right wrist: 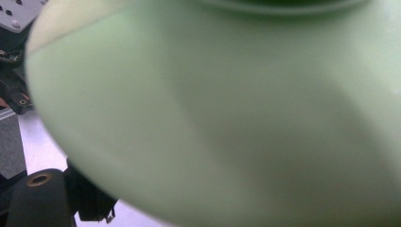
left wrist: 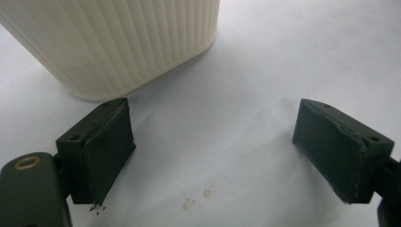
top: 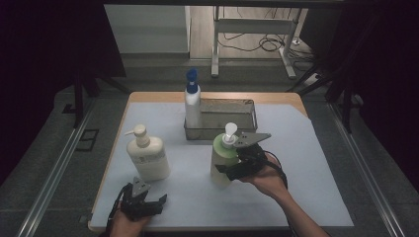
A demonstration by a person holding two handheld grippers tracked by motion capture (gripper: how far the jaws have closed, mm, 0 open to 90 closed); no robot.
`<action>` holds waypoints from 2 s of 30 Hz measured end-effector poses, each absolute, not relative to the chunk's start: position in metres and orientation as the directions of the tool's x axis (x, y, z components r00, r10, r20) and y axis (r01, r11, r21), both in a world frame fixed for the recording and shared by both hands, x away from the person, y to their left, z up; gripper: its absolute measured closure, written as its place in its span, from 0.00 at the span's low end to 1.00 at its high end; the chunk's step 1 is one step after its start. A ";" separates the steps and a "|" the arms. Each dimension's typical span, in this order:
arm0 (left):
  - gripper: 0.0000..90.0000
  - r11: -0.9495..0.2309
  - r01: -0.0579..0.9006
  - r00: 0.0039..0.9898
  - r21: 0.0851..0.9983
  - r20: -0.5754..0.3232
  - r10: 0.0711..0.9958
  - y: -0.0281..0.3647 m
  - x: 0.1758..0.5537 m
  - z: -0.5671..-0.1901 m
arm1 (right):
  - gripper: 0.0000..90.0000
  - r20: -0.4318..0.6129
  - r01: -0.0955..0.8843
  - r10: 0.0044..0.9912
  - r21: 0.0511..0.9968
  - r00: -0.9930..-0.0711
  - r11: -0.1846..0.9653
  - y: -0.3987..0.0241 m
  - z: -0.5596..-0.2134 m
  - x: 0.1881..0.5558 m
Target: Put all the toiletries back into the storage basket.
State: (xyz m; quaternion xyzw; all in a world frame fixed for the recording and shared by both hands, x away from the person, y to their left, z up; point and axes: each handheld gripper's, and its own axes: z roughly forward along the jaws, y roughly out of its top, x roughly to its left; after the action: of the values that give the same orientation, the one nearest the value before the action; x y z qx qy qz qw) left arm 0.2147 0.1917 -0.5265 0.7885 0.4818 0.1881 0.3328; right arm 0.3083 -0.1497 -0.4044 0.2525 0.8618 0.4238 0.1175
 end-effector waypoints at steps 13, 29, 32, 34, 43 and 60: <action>0.14 -0.314 0.634 0.465 0.706 -0.025 0.885 0.192 0.215 -0.527 | 0.14 0.003 0.338 0.549 0.791 -0.836 0.510 -0.144 -0.378 0.322; 0.14 -0.315 0.635 0.466 0.705 -0.025 0.884 0.192 0.215 -0.526 | 0.14 -0.014 0.347 0.584 0.792 -0.812 0.503 -0.136 -0.339 0.353; 0.14 -0.315 0.635 0.466 0.705 -0.025 0.884 0.192 0.215 -0.526 | 0.14 -0.022 0.351 0.596 0.790 -0.803 0.502 -0.134 -0.336 0.361; 0.14 -0.315 0.635 0.467 0.705 -0.025 0.884 0.192 0.215 -0.526 | 0.14 -0.027 0.352 0.601 0.789 -0.799 0.503 -0.132 -0.334 0.366; 0.14 -0.316 0.635 0.467 0.705 -0.024 0.884 0.192 0.215 -0.526 | 0.14 -0.034 0.364 0.632 0.793 -0.774 0.489 -0.128 -0.328 0.389; 0.14 -0.316 0.635 0.466 0.705 -0.024 0.884 0.192 0.215 -0.526 | 0.14 -0.040 0.384 0.681 0.802 -0.731 0.459 -0.120 -0.325 0.423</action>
State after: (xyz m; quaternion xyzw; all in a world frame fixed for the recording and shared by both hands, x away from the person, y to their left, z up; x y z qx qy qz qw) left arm 0.2152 0.1917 -0.5264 0.7893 0.4813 0.1876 0.3320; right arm 0.4228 -0.1200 -0.3251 0.3190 0.8346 0.4110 0.1812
